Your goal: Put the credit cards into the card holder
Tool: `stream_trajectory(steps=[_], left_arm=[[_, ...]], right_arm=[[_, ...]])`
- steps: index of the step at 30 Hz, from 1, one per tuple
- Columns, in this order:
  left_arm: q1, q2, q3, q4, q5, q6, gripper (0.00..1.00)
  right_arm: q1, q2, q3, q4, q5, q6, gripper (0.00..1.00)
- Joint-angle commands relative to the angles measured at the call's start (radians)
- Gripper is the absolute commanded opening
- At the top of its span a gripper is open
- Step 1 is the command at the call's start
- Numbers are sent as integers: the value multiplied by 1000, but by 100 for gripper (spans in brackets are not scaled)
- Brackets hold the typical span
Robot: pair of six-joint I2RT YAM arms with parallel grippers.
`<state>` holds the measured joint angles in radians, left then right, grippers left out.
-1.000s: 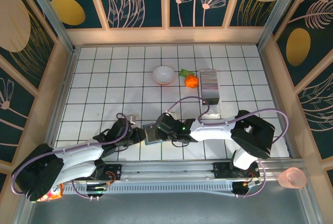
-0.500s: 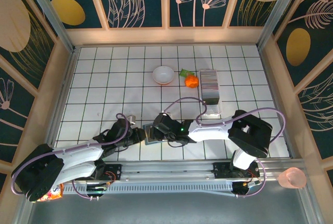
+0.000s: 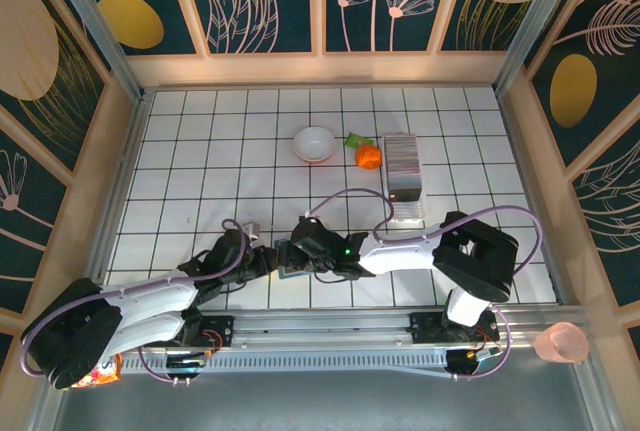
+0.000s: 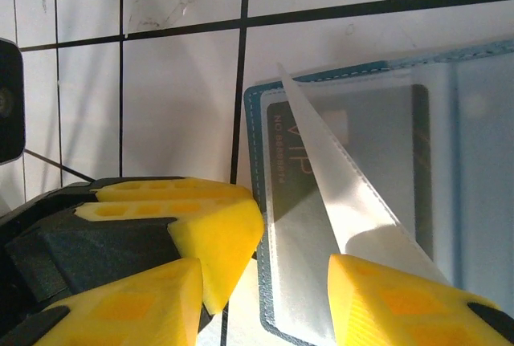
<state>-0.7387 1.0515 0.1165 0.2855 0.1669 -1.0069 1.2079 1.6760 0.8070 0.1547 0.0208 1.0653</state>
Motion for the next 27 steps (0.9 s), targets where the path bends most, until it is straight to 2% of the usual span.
stream_trajectory(steps=[1,14,20,27], left_arm=[[-1,-40,-17,-81,-52,-15,16],[-1,-316,-19,-346,-258,-77,16],[-2,-469,7,-558,-451,-149,11],[-1,-606,129,-804,-721,-210,21]], right_arm=[[10,23,-7,46,1,27,45],[16,60,12,113,-42,28,45],[15,88,59,181,-85,-12,45],[6,108,144,240,-123,-51,45]])
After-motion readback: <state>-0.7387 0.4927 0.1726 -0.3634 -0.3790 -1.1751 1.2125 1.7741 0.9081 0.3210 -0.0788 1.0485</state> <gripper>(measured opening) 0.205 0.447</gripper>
